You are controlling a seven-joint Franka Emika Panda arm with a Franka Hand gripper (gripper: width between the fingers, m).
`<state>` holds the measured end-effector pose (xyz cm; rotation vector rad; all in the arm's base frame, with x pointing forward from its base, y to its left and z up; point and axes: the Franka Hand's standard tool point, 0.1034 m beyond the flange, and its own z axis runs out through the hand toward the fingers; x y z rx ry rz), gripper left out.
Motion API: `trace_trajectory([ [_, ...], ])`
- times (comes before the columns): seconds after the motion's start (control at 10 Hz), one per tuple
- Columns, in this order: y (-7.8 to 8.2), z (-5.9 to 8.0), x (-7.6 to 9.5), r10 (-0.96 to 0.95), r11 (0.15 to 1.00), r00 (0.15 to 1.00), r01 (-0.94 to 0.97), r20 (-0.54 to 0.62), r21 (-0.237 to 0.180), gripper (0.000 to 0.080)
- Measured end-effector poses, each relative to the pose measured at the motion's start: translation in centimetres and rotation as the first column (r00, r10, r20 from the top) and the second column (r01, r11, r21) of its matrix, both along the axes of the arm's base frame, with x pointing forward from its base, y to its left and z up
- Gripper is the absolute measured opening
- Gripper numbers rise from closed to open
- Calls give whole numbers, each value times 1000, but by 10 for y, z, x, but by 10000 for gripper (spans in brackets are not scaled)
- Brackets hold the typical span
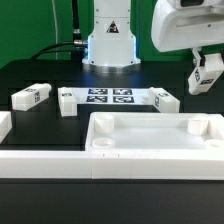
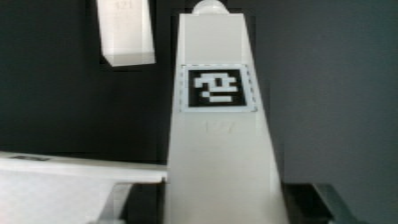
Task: Assemble desk
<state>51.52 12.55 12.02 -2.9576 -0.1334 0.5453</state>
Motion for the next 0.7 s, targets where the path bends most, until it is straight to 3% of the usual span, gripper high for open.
trace_trajectory([
  [0.4, -13, 46, 37, -21, 1000, 968, 19, 250, 11, 290],
  [0.7, -15, 44, 46, -46, 999, 883, 42, 467, 20, 290],
])
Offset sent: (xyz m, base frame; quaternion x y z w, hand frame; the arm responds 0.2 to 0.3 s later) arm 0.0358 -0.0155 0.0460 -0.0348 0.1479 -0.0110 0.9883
